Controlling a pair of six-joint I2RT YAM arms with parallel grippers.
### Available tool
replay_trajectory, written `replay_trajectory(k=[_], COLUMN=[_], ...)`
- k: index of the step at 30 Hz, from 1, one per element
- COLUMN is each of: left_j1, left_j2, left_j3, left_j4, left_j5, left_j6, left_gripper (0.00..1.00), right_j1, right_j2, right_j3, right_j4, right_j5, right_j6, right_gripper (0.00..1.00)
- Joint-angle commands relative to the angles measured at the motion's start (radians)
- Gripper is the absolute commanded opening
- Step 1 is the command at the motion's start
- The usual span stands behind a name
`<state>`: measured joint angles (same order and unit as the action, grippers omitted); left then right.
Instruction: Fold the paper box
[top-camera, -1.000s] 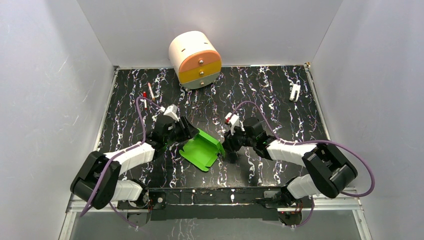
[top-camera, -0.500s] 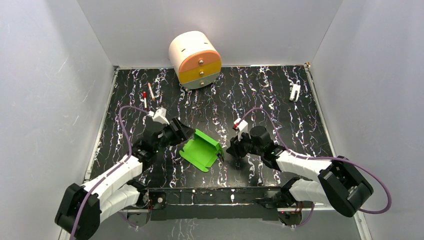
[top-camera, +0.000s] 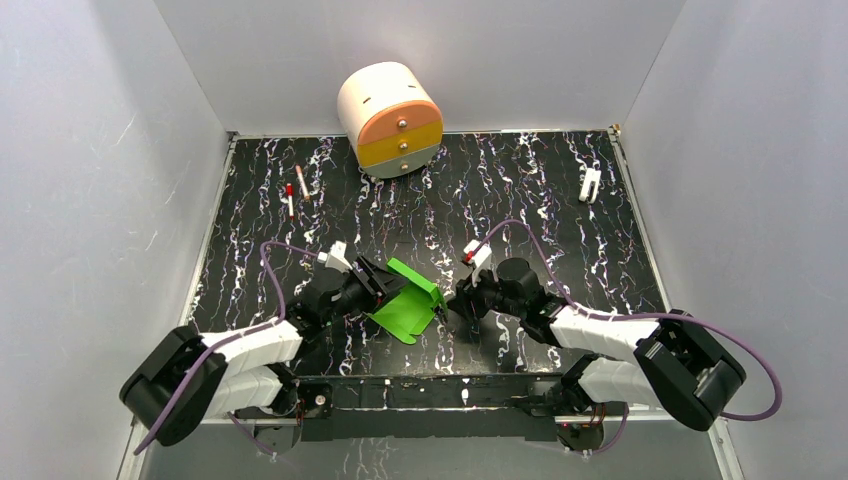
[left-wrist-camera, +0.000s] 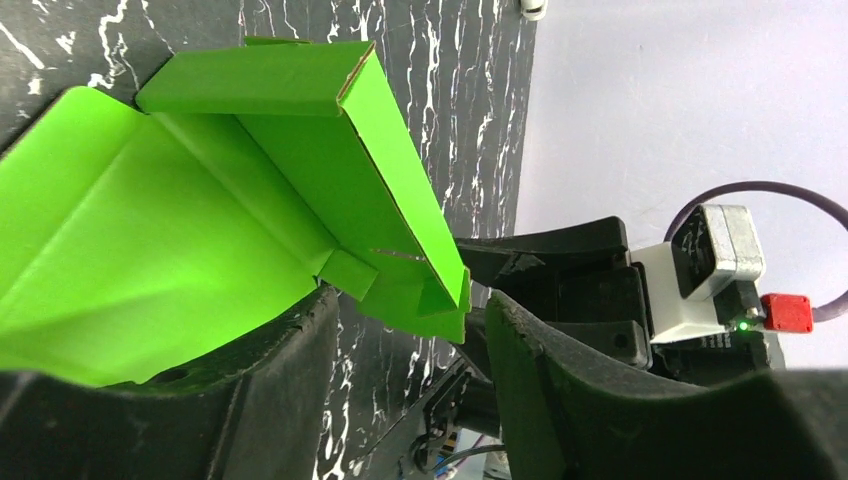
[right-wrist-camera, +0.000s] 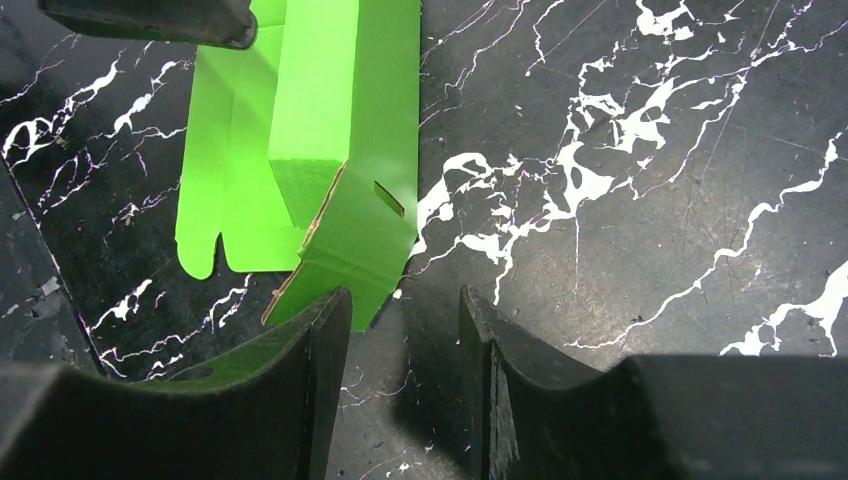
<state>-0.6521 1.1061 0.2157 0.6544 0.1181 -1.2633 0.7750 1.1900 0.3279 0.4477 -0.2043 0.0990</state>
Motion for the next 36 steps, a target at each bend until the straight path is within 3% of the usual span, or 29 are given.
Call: replay_trajectory(k=[1,11,23,31,36], left_j1=[-0.023,-0.045,-0.045,-0.046,-0.046], left_j2=[0.09,0.279,0.352,0.356,0.353], left_j3=[-0.001,0.019,0.041,0.02,0.013], left_j4=[0.201,0.374,0.455,0.496,0.504], left_j5=[-0.054,-0.088,-0.096,-0.104,-0.104], left_j6=[-0.091,-0.173,-0.202,-0.222,-0.222], left_gripper=[0.52,0.34,0.2,0.0,0.0], right_j1=[0.009,0.023,0.033,0.055,0.07], right_j2=[0.015,0.043,0.038,0.015,0.01], right_j3=[-0.014,-0.019,-0.025,-0.055,-0.059], right_j4=[0.091,0.117,0.123,0.154,0.181], right_j5=[0.013,0.016,0.008,0.0,-0.006], right_j6=[-0.007,-0.012,-0.018,-0.012,-0.016], right_gripper=[0.53,0.53,0.53,0.55,0.57])
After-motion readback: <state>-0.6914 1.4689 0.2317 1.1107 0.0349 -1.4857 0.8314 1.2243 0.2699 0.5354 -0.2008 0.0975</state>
